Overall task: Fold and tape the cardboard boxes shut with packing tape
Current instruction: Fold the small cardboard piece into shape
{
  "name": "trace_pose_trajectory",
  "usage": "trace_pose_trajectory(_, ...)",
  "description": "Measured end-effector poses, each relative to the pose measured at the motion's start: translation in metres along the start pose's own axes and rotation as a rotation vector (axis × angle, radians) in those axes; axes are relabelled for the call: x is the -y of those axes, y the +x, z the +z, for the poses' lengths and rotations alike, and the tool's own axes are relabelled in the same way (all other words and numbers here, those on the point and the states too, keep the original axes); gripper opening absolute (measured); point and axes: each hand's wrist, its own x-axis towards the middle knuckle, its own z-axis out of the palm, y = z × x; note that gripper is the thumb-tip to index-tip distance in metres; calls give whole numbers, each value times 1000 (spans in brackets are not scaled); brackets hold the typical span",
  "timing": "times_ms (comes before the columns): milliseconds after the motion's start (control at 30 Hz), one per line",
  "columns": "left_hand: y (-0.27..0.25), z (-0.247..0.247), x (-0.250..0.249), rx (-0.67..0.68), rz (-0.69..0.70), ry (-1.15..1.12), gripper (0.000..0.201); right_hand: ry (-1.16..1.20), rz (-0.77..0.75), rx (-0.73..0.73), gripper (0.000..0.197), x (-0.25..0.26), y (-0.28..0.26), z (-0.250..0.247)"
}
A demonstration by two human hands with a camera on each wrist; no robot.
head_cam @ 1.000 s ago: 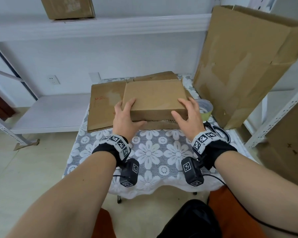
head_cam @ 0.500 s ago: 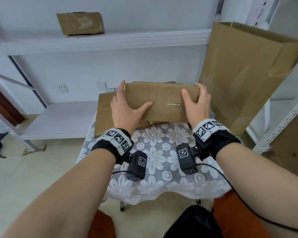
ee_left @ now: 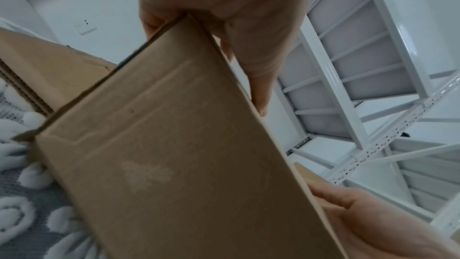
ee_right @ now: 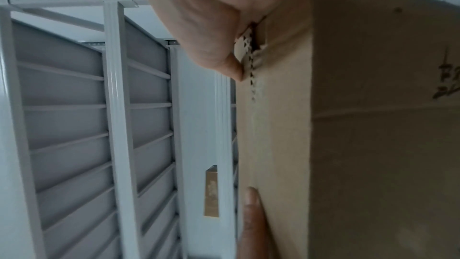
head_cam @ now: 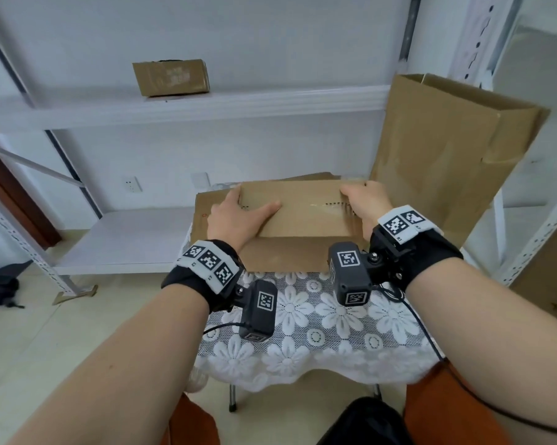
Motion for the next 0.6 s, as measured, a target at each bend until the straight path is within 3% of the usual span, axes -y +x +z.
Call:
trace_pose_trajectory(67,0,-2,-3,-17,4,7,117,30,15,3,34,1,6,-3)
trace_pose_trajectory(200,6,-11,-9,-1,-1,-45,115,87,95,34,9,15,10,-11)
trace_pose_trajectory(267,4,-11,-9,26,-21,-2,117,91,104,96,13,16,12,-6)
trace_pose_trajectory(400,1,-8,-7,33,-44,103,119,124,143,64,26,-6,18,-1)
trace_pose_trajectory(467,2,-8,-9,35,-65,59,120,141,145,102,18,-11,23,-1)
trace_pose_trajectory(600,4,-4,-13,46,-57,-57,102,134,160,162,34,-10,12,-10)
